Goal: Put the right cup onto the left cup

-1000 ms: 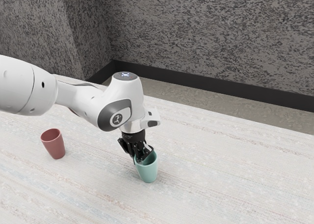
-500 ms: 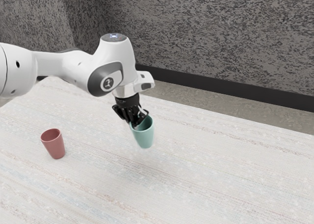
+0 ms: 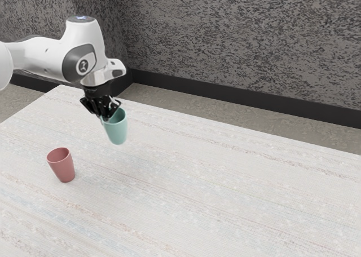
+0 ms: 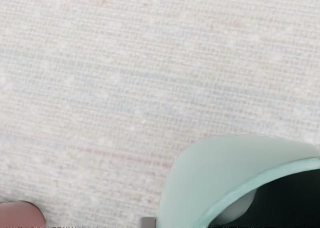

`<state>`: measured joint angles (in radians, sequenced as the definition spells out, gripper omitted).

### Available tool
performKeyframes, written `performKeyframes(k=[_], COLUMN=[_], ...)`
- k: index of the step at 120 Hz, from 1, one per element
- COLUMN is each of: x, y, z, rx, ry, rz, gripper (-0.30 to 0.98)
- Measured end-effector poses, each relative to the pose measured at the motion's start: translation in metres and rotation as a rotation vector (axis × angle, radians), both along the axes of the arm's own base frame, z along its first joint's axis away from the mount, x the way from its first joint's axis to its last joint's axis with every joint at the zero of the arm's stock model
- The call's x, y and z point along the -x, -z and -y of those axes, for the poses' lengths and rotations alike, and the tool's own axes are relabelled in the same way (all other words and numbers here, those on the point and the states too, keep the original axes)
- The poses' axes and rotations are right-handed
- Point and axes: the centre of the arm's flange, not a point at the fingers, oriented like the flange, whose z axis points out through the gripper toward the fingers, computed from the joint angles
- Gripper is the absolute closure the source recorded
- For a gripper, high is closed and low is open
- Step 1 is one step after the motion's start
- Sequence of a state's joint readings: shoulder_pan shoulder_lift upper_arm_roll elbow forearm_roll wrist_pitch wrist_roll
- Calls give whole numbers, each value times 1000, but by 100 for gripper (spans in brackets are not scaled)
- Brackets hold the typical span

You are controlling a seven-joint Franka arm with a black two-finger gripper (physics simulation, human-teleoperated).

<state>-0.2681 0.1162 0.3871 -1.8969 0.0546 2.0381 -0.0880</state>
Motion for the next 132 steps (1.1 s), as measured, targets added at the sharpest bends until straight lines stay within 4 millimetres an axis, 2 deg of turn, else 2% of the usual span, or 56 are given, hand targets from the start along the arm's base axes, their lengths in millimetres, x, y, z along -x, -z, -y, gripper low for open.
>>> performKeyframes(k=[20,35,53,63,91,118,132], x=[10,19,42,52,76,82,79], y=[-5,-7,-10,-10,-7,-4,4], z=[-57,-92,-152,-174,-214,-223,-216], rx=[-4,-2,0,2,19,38,51], ry=[-47,-70,-129,-144,-158,-124,-90], rz=[-4,-11,-21,-31,-52,-59,-70], gripper=[78,78,78,78,78,78,78])
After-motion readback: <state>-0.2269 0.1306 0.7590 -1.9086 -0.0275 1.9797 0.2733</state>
